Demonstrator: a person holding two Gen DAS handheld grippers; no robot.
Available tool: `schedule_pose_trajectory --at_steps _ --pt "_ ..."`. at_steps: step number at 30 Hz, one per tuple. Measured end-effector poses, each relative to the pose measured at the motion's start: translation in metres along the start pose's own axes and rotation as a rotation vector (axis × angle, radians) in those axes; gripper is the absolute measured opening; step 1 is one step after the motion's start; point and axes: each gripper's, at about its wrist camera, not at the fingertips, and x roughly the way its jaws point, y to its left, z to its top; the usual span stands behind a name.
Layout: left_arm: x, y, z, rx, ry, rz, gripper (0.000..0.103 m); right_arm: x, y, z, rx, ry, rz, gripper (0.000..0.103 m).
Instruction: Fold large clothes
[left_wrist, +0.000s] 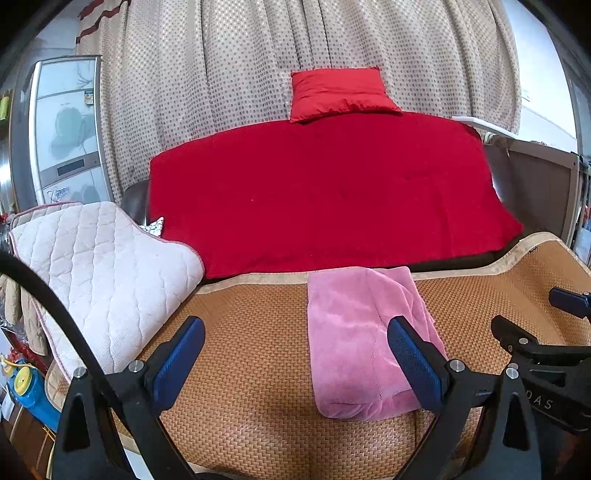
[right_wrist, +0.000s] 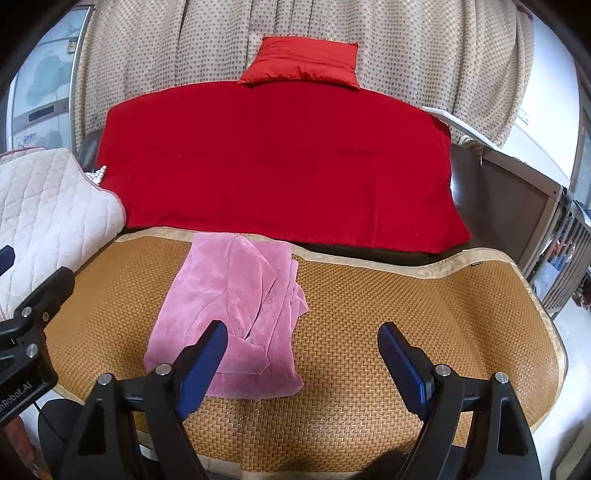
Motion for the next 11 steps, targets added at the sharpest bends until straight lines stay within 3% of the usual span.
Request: schedule_pose_trajectory --at_steps 7,11 --pt "0.009 0.004 -0.001 -0.011 -0.005 -0.025 0.099 0.010 0.005 0.003 -0.006 0.009 -0.002 0.086" --pt "0.026 0.007 0.000 -0.022 0.032 -0.054 0.099 0.019 0.008 0.006 -0.013 0.010 -0.003 0.086"
